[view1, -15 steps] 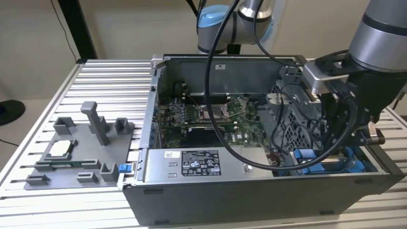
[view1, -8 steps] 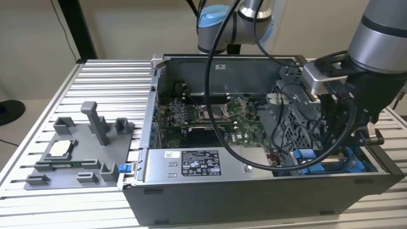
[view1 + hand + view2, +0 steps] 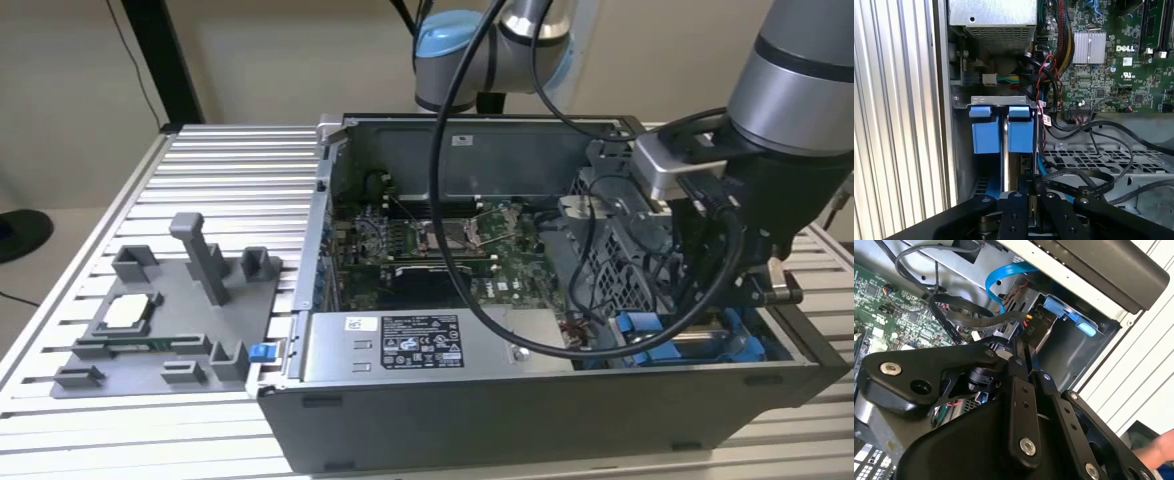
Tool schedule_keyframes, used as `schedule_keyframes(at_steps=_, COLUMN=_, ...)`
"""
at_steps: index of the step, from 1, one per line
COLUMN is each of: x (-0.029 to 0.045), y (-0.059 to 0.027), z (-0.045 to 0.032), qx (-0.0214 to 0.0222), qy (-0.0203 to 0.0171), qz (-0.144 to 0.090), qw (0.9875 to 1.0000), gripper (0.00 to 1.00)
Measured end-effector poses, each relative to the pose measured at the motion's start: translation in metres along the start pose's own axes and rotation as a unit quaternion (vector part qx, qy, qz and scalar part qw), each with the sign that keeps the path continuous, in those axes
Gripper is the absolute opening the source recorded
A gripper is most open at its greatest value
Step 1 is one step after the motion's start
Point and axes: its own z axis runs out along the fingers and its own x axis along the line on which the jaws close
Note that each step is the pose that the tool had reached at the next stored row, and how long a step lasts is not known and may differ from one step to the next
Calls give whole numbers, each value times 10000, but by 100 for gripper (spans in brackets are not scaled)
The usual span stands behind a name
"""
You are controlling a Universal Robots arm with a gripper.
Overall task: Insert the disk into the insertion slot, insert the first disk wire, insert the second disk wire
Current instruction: 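Insert the second disk wire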
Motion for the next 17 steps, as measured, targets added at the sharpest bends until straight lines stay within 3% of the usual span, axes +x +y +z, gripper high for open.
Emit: schedule_keyframes(at_steps=17, x=-4, y=11, z=97, qx=3, qy=-3, qz=0, qw=10000, gripper=0)
